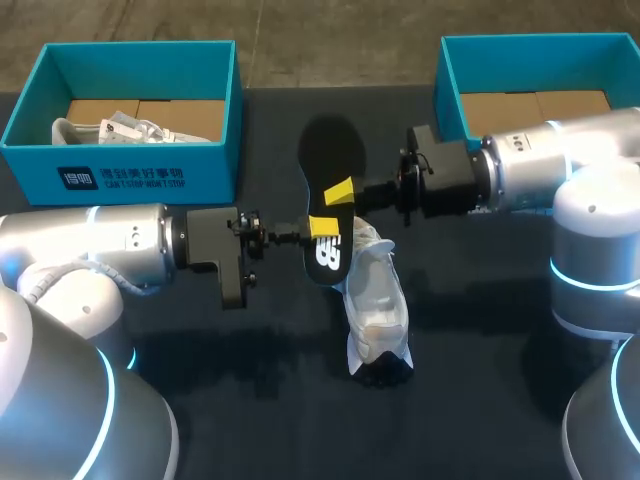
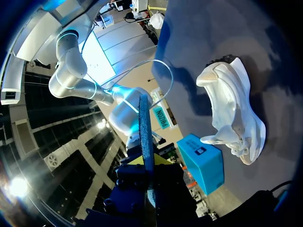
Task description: Take the shoe out of the shoebox, open the shoe tongue, remove and reinsert the insole, then place the shoe into the shoebox
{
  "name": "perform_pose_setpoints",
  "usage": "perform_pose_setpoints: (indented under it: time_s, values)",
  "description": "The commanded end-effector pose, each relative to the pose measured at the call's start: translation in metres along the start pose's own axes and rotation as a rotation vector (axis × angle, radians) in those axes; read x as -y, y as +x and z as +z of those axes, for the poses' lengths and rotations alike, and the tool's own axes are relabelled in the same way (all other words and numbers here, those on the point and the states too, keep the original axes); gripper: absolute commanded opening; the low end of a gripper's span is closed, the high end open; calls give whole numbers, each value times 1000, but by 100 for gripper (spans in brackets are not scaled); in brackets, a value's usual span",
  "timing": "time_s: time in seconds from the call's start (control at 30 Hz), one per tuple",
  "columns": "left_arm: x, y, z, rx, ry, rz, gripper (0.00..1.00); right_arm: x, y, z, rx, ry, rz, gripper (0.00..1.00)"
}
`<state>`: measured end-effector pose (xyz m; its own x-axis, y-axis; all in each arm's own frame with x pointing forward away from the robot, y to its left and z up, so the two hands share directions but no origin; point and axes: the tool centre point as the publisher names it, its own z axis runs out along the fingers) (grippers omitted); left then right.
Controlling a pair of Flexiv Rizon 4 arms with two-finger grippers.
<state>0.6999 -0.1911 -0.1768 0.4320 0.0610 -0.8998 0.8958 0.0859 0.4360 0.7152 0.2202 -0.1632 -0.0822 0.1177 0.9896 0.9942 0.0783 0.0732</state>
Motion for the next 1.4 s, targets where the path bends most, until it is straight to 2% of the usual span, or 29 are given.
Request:
perform_pose_setpoints:
  time_s: [0.03, 0.1, 0.13, 0.17, 0.53, 0.83, 0.97, 1.03, 1.4]
  values:
    - [2, 1, 0, 0, -5, -1, 0, 0, 0, 2, 0, 1, 1, 0]
    - [2, 2, -2, 3, -6, -21, 49, 0, 0, 2, -2, 2, 0, 0]
    - [3, 2, -3, 3, -6, -32, 91, 0, 0, 2, -3, 3, 0, 0]
    - [3, 2, -4, 1, -8, -41, 100, 1, 0, 2, -3, 4, -1, 0]
    - [4, -11, -38, -81, 32, -150, 100, 4, -15, 0, 1, 48, -13, 0]
    - [-6, -25, -67, -235, 94, -254, 100, 5, -37, 3, 27, 40, 7, 0]
    - [-17, -38, -82, -273, 75, -216, 100, 5, -40, 4, 17, 43, 8, 0]
    - [-24, -43, -90, -388, 31, -144, 100, 5, -41, 4, 16, 42, 9, 0]
    - [-24, -43, -90, -388, 31, -144, 100, 5, -41, 4, 16, 42, 9, 0]
